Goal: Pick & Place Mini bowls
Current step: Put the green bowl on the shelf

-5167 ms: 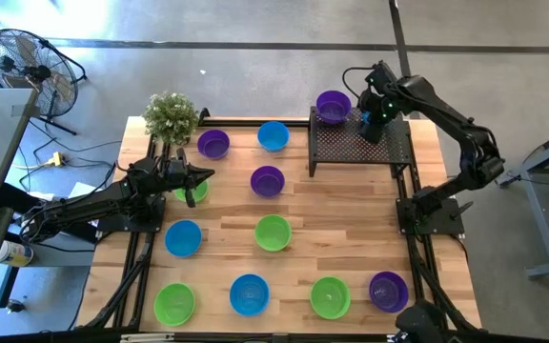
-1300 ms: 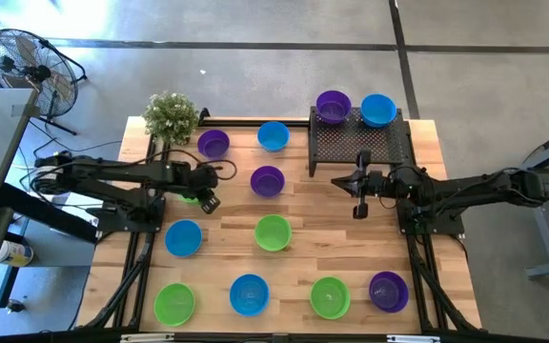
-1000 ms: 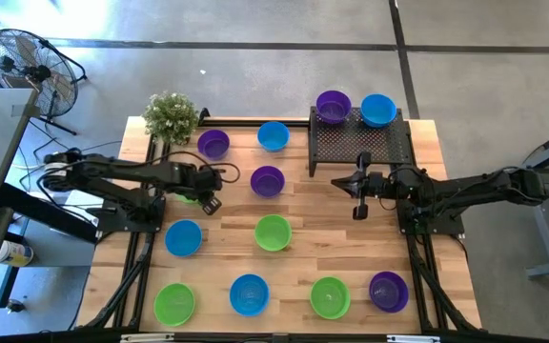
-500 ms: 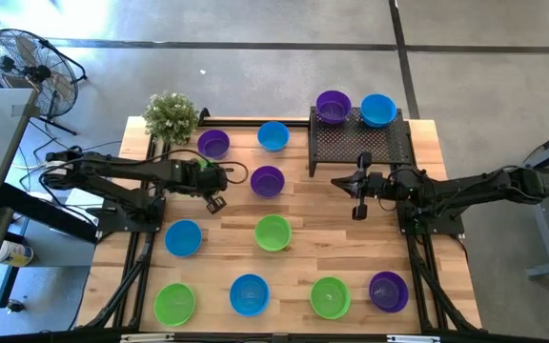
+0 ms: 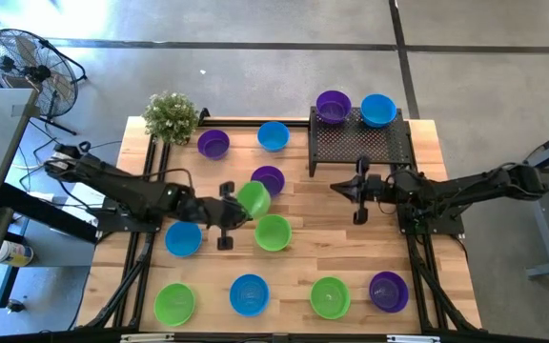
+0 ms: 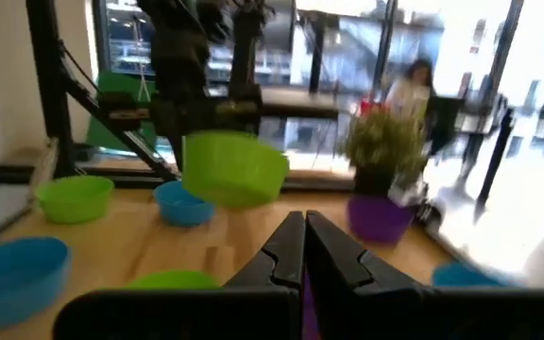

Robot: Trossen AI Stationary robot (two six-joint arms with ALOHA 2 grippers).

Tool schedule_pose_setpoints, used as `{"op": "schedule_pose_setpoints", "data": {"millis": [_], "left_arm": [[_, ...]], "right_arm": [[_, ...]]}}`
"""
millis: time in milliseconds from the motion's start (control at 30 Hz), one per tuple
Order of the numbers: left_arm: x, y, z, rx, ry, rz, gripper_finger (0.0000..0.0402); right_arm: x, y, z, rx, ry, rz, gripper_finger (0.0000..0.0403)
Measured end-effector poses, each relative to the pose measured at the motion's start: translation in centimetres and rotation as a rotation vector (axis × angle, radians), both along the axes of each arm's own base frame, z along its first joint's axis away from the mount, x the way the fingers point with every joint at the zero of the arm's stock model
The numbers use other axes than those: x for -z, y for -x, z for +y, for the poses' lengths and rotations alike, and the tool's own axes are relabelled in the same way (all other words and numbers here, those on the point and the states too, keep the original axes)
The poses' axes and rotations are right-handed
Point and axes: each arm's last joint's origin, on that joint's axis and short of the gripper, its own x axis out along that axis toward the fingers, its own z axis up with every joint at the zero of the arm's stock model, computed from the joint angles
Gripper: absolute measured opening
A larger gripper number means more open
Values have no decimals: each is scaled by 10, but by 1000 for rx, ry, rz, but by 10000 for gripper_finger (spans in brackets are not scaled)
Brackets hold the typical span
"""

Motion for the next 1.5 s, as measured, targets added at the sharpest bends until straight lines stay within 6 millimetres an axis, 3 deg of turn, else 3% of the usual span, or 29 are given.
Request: {"op": "schedule_pose_setpoints", "data": {"millis": [167,400,600,800,1033,1300,1500], "left_arm": [[3,-20,-3,14,-69,17,1],[13,-68,-15,52,-248,126,1],[18,-104,-24,74,-359,252,1],[18,-125,-30,77,-385,317,1],[15,-129,-28,58,-380,324,1],[18,-128,-28,52,-374,341,1],[18,-128,-28,54,-370,343,1]], "right_arm": [[-12,-10,5,44,-240,163,23],[-33,-28,12,108,-550,348,100],[-50,-50,13,156,-661,404,144],[-63,-67,14,225,-664,512,149],[-69,-96,10,237,-677,606,139],[-53,-126,3,228,-714,729,138],[-42,-134,0,240,-737,772,130]]}}
